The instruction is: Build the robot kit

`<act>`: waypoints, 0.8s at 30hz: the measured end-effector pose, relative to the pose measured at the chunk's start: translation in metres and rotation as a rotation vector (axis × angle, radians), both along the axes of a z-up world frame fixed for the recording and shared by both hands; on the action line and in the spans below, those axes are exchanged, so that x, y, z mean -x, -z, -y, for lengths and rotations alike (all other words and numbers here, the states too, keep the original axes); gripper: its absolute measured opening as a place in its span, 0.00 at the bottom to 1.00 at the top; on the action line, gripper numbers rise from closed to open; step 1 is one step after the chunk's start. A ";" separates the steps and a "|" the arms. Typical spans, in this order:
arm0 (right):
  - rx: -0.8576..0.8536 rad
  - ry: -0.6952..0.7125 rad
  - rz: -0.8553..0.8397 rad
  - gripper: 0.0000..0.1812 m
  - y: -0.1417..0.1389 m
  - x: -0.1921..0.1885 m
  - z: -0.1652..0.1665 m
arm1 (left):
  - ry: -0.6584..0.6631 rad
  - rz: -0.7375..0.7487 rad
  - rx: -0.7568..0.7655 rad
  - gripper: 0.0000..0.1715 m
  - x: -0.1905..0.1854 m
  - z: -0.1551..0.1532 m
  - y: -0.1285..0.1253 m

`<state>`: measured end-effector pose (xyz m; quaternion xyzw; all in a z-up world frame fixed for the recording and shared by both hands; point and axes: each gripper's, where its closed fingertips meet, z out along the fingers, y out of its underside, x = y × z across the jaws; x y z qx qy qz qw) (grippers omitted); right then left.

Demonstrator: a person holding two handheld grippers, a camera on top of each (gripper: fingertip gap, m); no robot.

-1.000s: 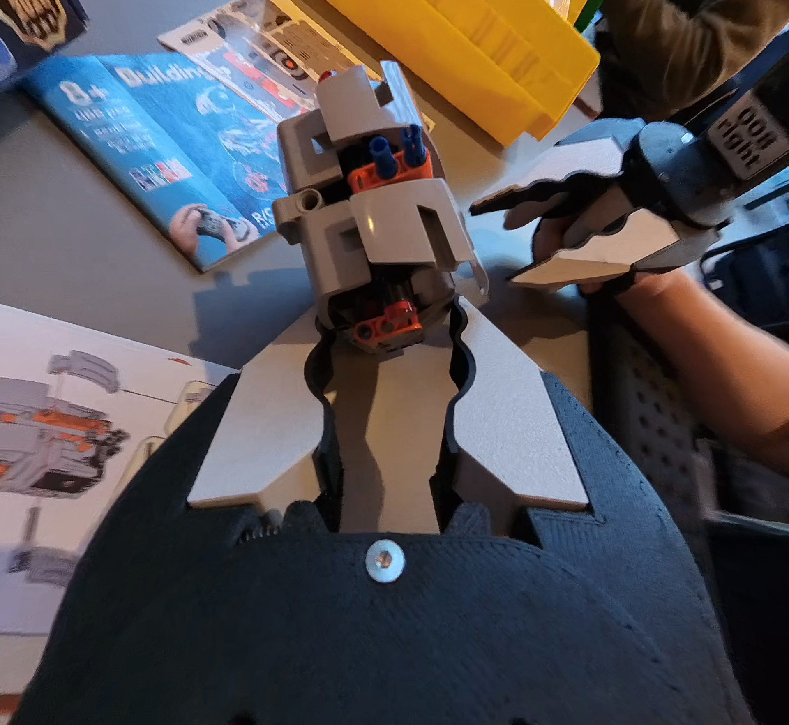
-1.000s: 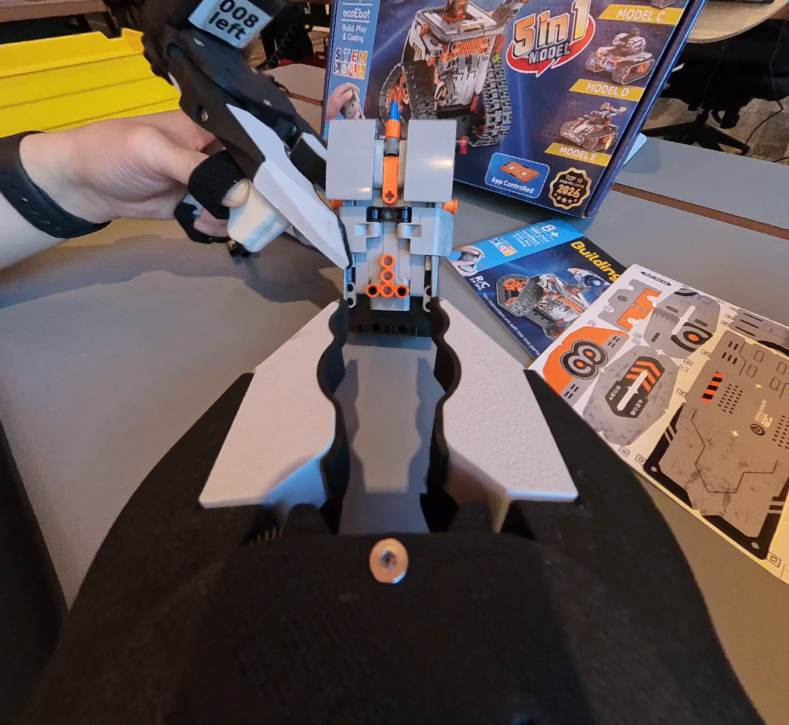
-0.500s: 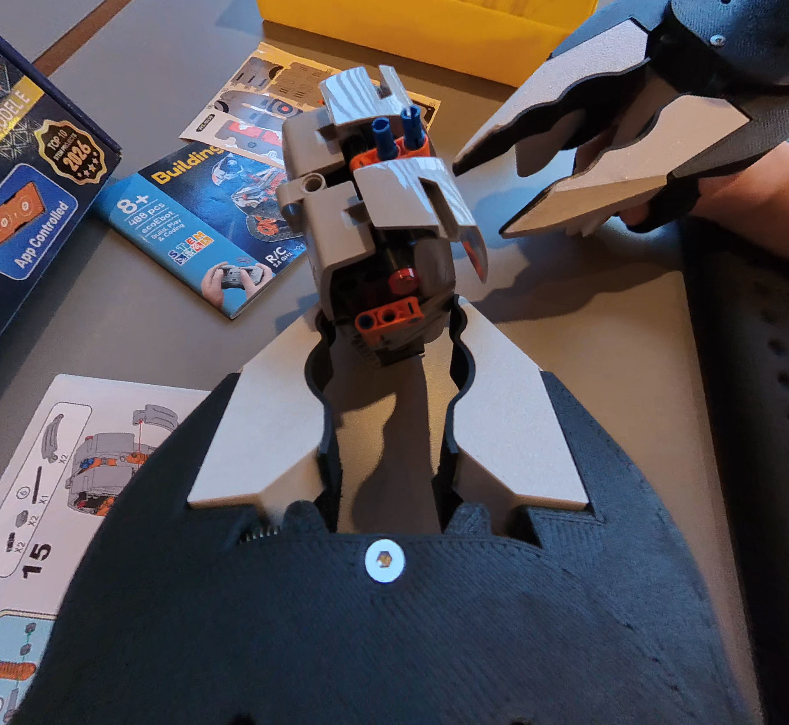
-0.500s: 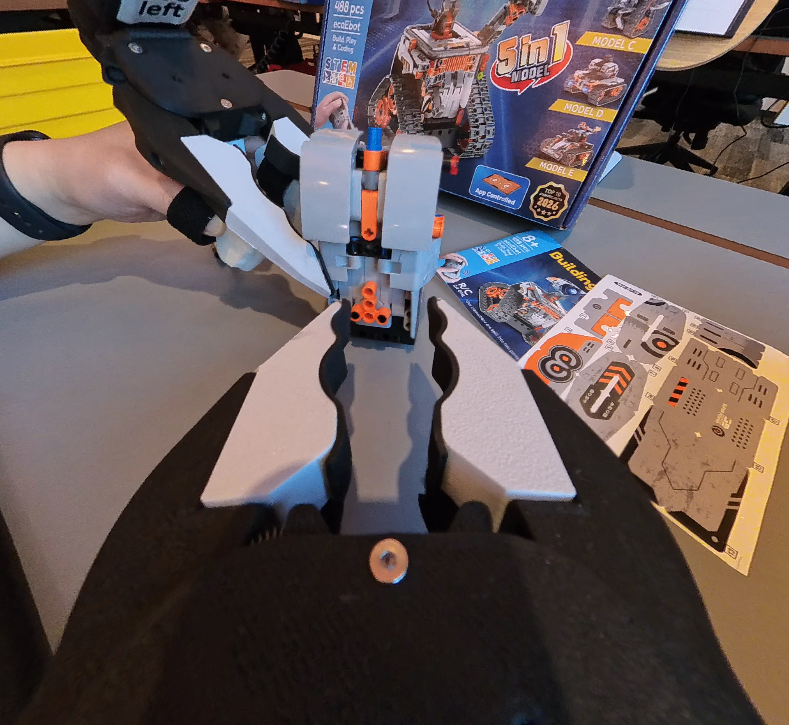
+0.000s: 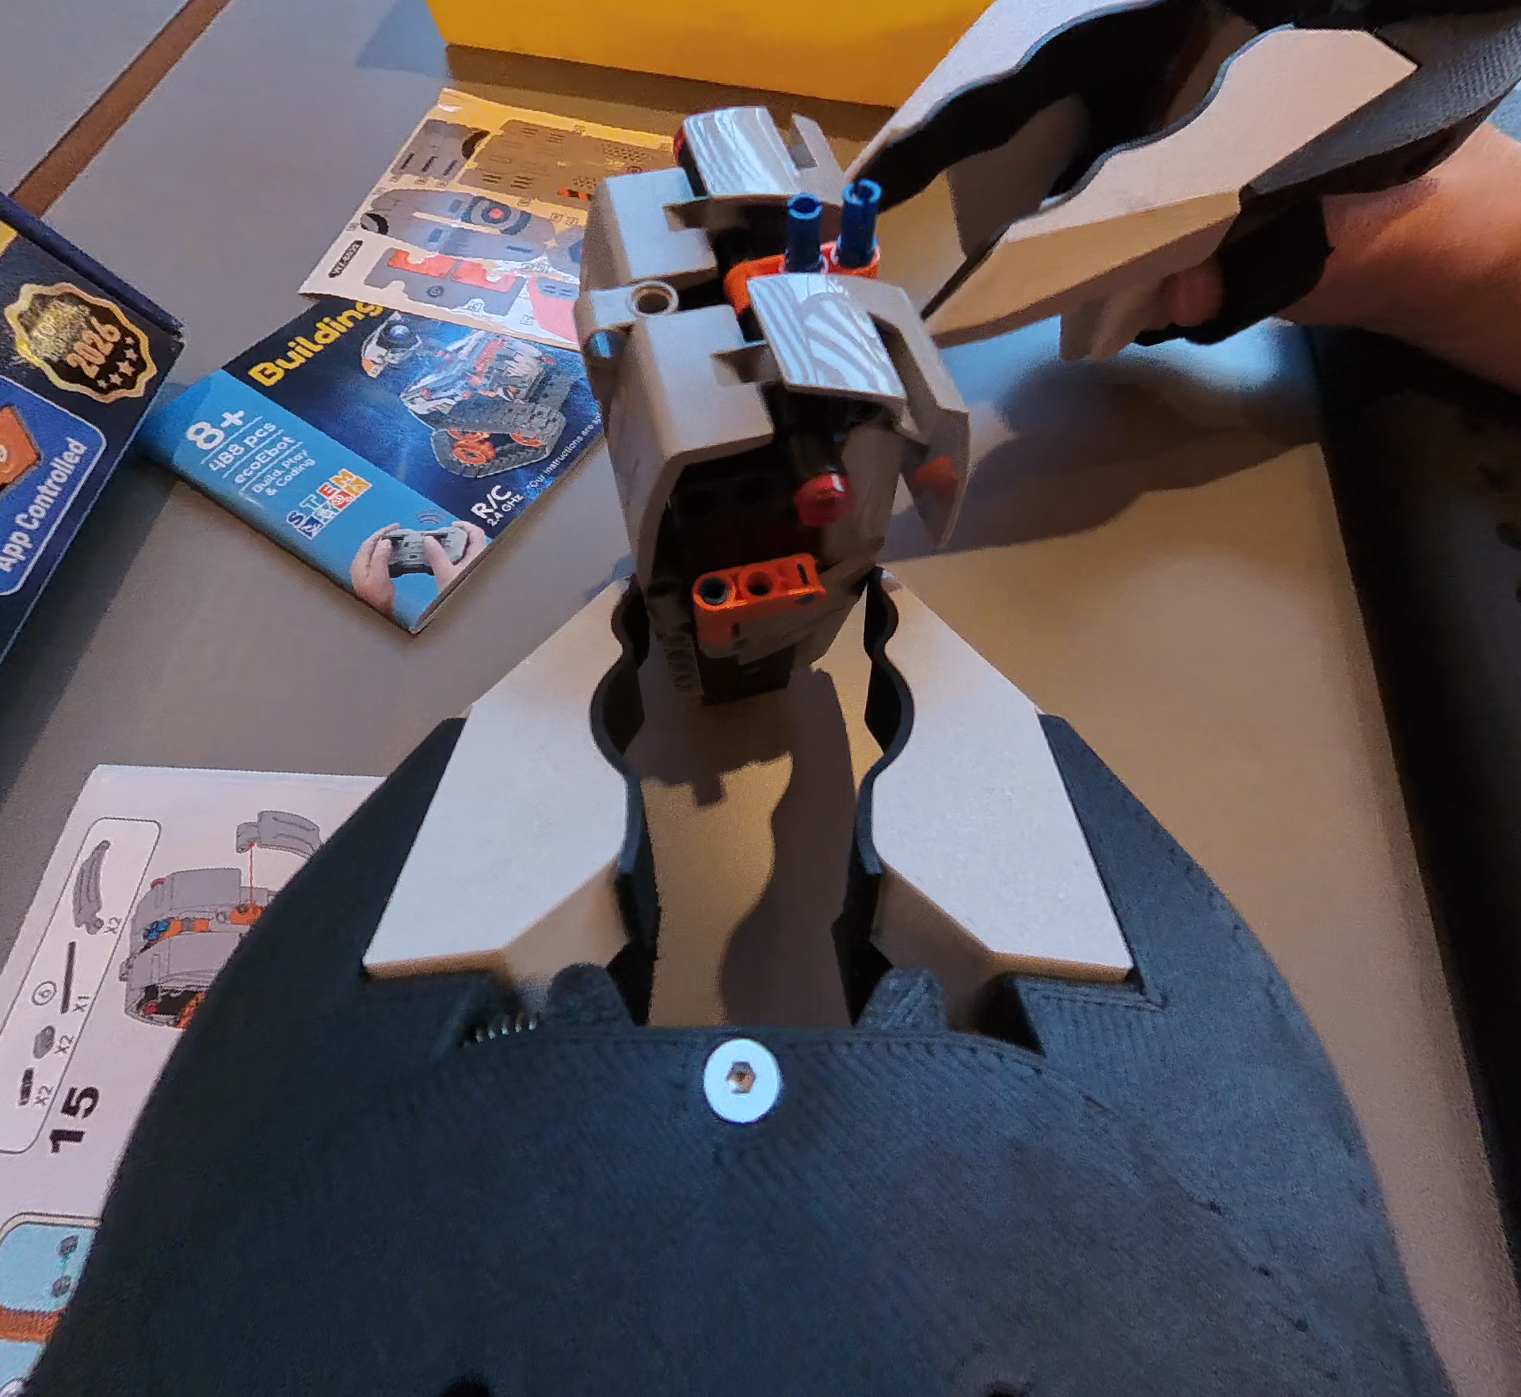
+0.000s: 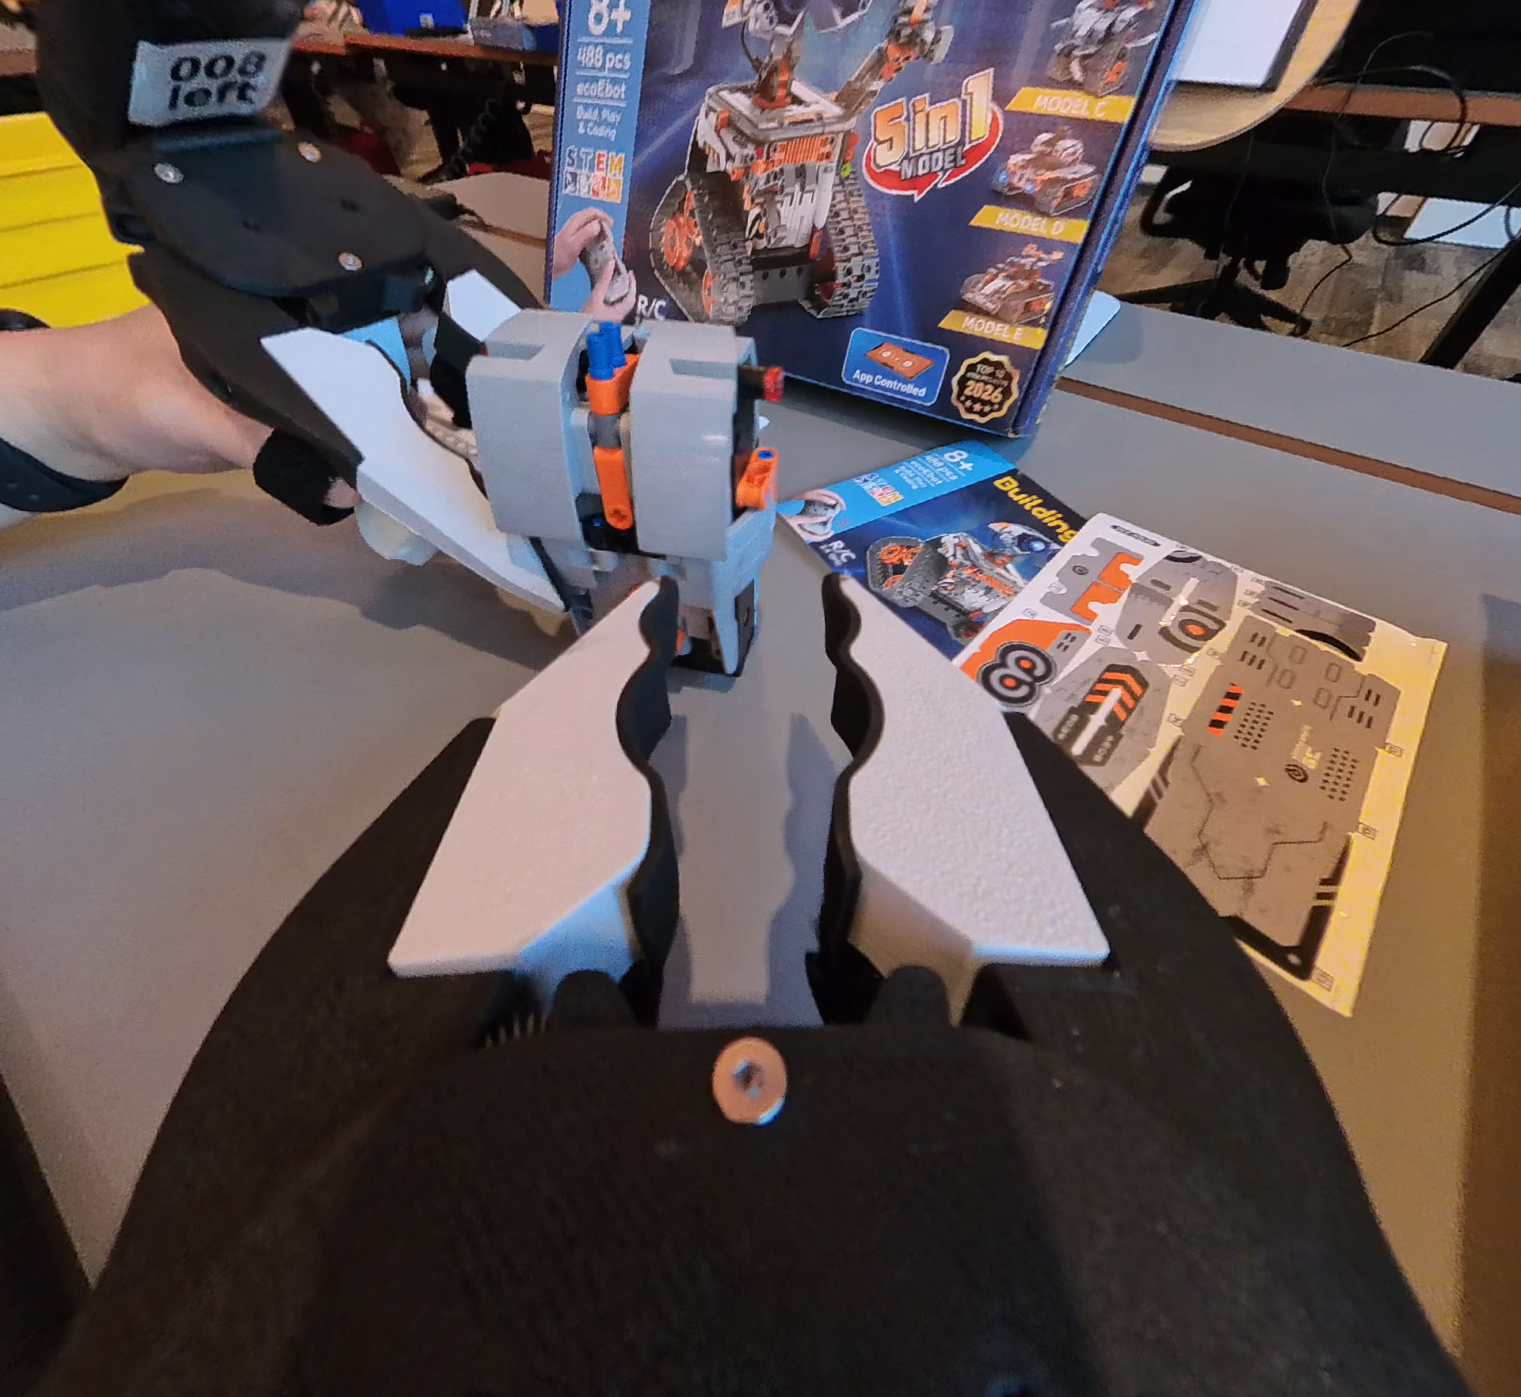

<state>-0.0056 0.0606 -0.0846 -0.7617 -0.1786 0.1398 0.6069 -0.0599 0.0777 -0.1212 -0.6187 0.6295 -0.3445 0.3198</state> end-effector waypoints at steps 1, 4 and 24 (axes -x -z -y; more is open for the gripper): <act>0.011 -0.009 0.007 0.19 0.003 0.002 0.000 | -0.003 -0.001 0.002 0.29 0.000 0.000 0.000; 0.031 -0.033 0.030 0.19 0.009 0.009 -0.001 | -0.007 0.011 0.026 0.29 0.000 -0.001 0.000; 0.166 -0.296 -0.511 0.38 -0.020 0.031 0.017 | 0.276 -0.045 0.818 0.28 0.017 0.062 -0.006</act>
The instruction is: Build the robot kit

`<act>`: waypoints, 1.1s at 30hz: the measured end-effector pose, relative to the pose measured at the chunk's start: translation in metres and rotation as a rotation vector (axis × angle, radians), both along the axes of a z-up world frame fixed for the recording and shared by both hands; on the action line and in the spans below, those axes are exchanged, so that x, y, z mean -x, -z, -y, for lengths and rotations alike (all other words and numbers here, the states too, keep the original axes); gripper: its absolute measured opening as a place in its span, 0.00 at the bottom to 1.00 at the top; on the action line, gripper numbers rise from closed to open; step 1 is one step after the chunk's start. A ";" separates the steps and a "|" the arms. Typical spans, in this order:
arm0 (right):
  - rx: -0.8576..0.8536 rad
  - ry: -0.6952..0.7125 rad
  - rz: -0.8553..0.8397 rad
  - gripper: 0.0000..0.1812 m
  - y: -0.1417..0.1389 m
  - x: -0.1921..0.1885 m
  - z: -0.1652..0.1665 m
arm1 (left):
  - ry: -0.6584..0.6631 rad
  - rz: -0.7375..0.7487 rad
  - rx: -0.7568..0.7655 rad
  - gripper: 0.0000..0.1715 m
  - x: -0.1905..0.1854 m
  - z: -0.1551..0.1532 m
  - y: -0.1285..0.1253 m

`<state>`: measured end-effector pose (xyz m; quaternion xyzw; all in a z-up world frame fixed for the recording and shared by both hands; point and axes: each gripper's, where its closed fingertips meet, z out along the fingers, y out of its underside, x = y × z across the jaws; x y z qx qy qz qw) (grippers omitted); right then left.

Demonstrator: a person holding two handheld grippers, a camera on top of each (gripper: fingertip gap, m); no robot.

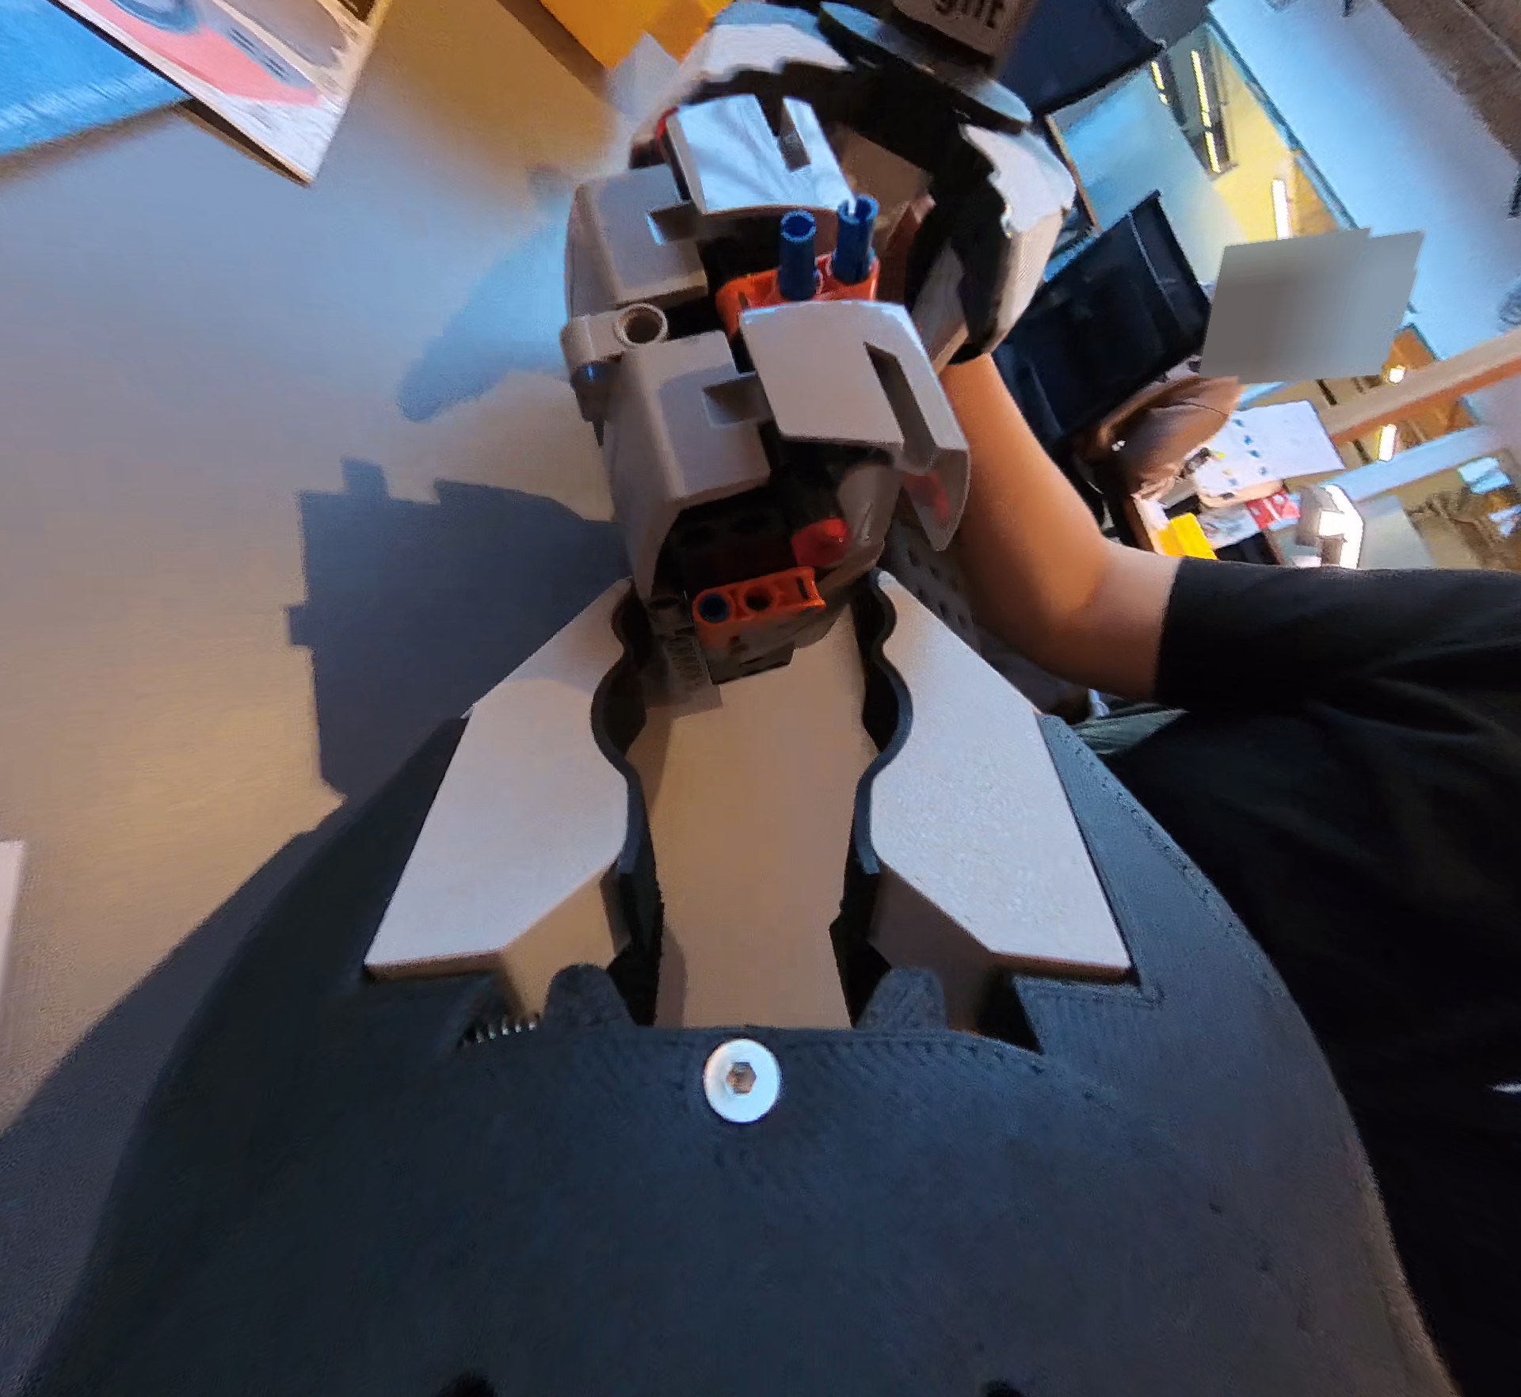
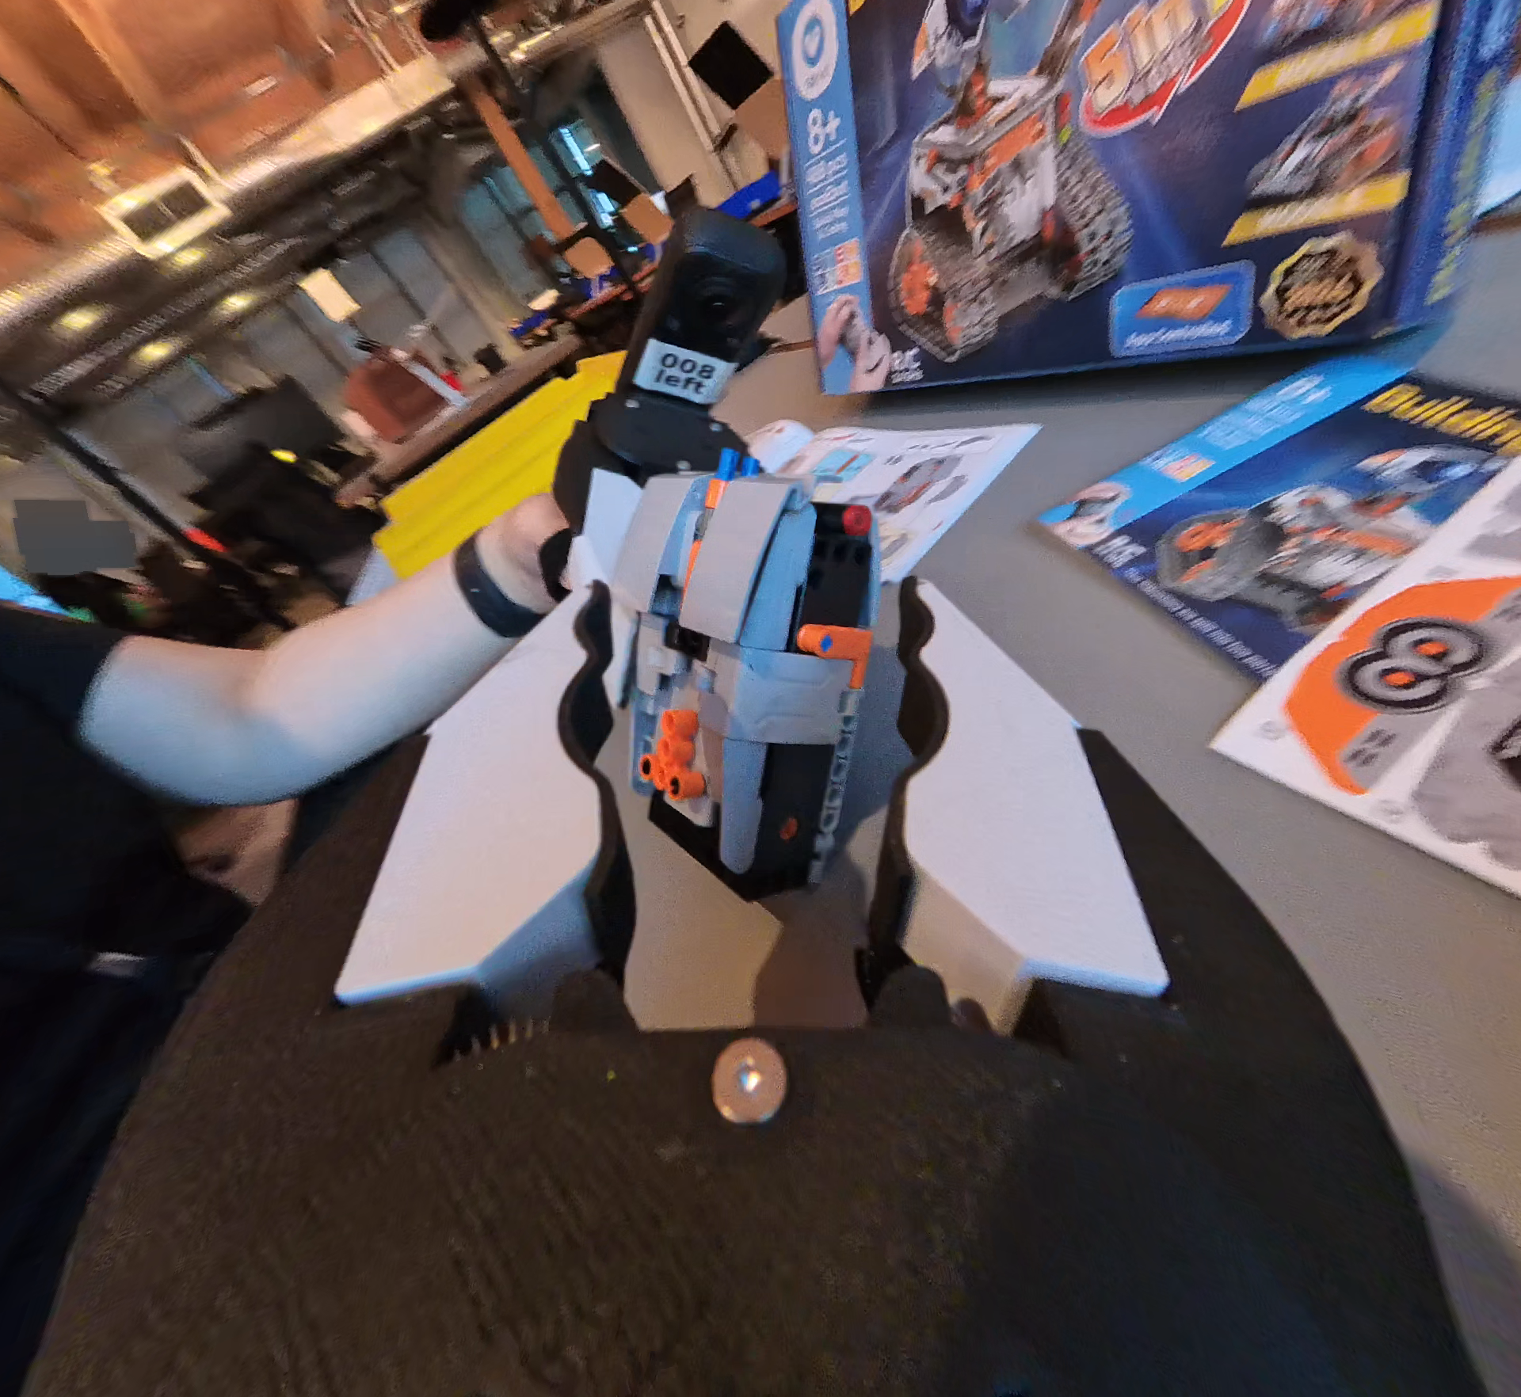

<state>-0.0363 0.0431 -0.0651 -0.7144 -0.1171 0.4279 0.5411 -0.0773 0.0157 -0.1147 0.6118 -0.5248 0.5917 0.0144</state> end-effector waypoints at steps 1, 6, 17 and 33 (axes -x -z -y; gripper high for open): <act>0.038 -0.024 -0.021 0.38 0.003 0.003 0.001 | 0.017 -0.010 0.016 0.28 0.000 0.004 0.002; 0.208 -0.092 0.126 0.31 0.046 0.016 0.004 | 0.033 -0.086 0.054 0.28 -0.002 0.010 0.016; 0.398 0.010 0.080 0.25 0.068 -0.003 0.000 | -0.165 -0.236 0.351 0.30 0.002 -0.018 0.008; 0.390 0.116 0.116 0.24 0.070 -0.001 -0.007 | -0.451 -0.365 -0.343 0.20 0.169 -0.110 -0.054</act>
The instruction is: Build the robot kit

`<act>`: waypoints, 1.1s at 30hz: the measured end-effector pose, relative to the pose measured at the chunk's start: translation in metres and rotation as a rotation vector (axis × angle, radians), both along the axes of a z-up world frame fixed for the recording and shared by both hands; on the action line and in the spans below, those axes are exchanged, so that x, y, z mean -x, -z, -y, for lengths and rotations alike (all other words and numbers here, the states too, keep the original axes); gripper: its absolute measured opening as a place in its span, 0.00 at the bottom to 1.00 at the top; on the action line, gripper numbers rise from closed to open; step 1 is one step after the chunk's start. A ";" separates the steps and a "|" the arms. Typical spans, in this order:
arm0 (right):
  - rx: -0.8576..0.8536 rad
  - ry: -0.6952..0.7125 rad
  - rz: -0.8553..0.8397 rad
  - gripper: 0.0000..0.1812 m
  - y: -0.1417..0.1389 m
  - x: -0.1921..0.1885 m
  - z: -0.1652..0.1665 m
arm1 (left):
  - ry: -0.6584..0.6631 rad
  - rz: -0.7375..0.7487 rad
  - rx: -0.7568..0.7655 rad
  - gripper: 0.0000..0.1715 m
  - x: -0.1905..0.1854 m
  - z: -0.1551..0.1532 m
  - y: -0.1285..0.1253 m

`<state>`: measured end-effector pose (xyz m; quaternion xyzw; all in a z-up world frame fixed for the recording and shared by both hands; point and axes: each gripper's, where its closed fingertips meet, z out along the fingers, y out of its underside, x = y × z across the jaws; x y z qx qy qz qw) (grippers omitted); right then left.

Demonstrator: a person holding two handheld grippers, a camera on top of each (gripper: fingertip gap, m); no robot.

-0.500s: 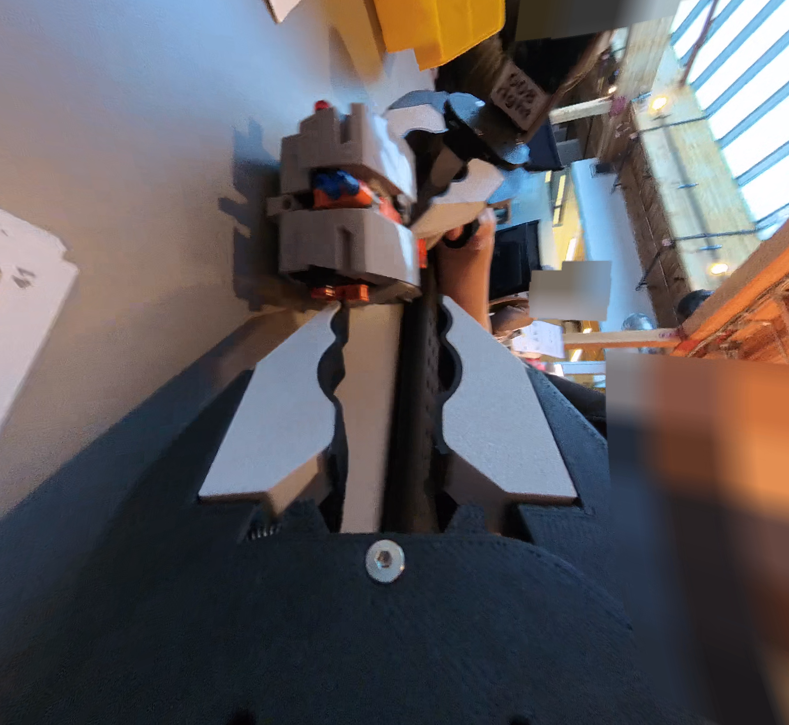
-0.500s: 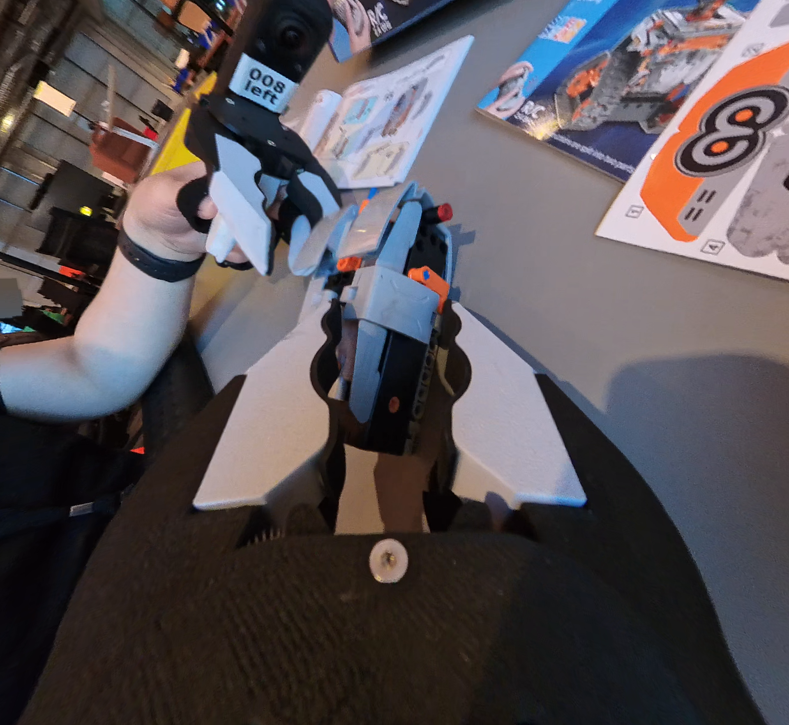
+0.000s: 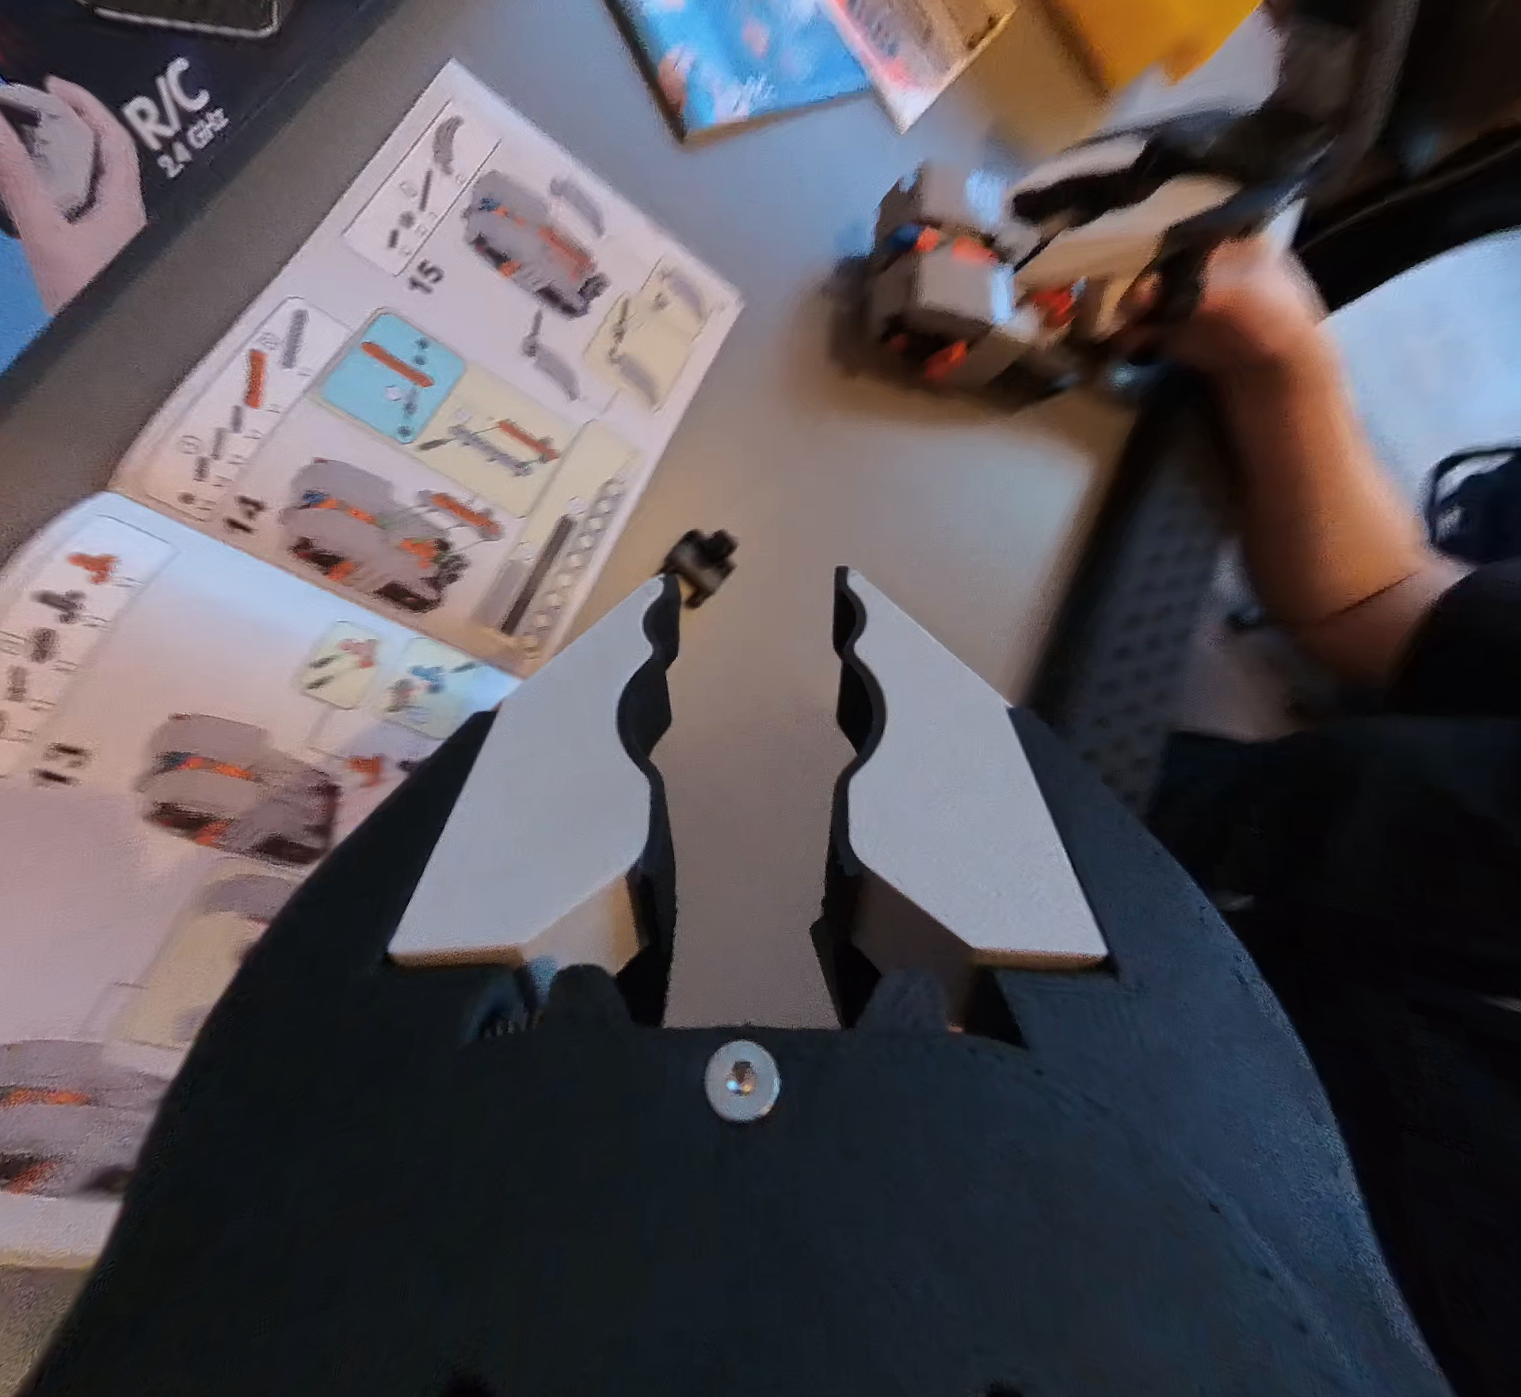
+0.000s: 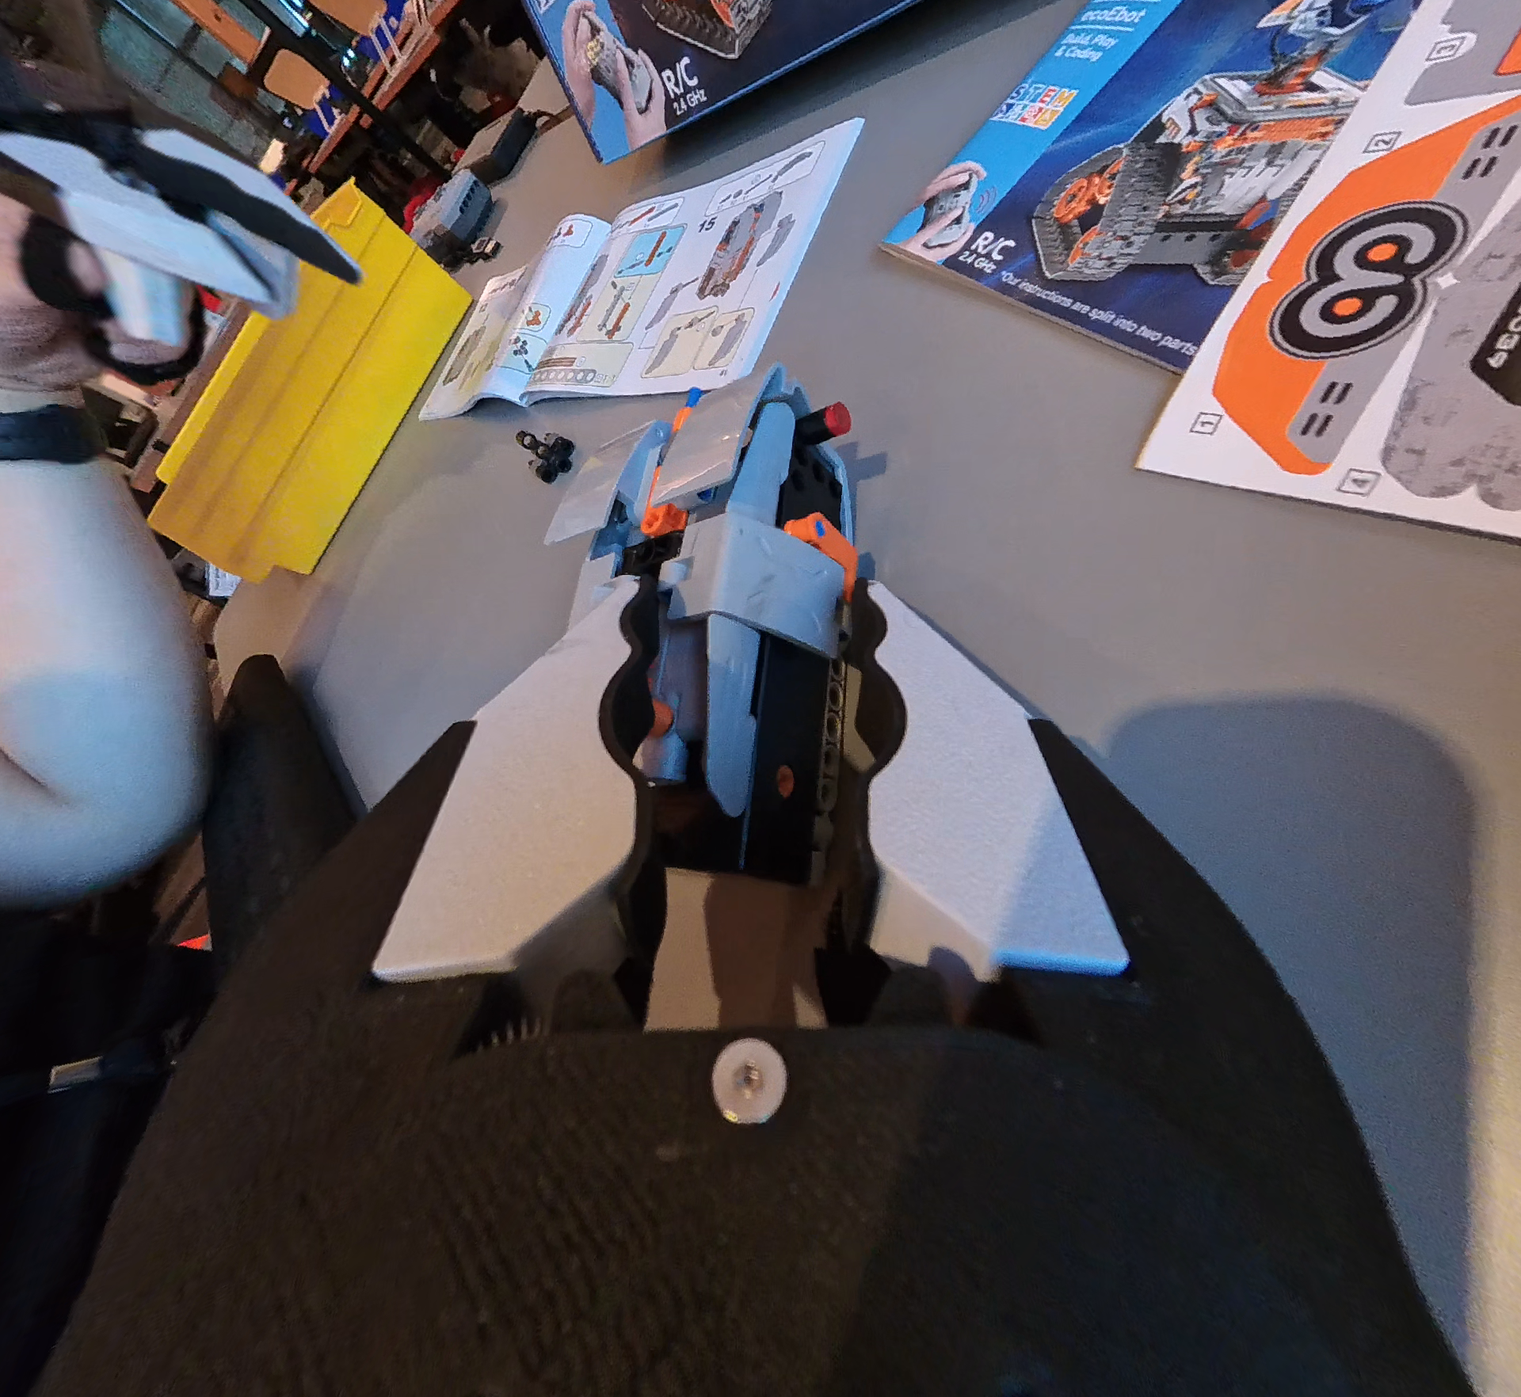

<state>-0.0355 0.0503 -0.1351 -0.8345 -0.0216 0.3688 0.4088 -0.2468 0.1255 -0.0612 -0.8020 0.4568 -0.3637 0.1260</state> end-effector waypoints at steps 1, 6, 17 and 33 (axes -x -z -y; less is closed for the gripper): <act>-0.010 -0.004 0.012 0.24 -0.001 0.000 0.000 | 0.058 -0.018 -0.074 0.16 0.002 -0.005 0.010; -0.168 0.021 -0.001 0.32 -0.030 -0.007 -0.003 | 0.323 0.094 -0.338 0.14 -0.027 0.007 0.044; -0.241 0.134 -0.072 0.29 -0.048 -0.037 -0.007 | 0.431 0.012 -0.268 0.12 -0.034 0.018 0.078; -0.191 0.113 -0.092 0.28 -0.039 -0.036 -0.006 | 0.443 0.114 -0.257 0.02 -0.040 0.020 0.067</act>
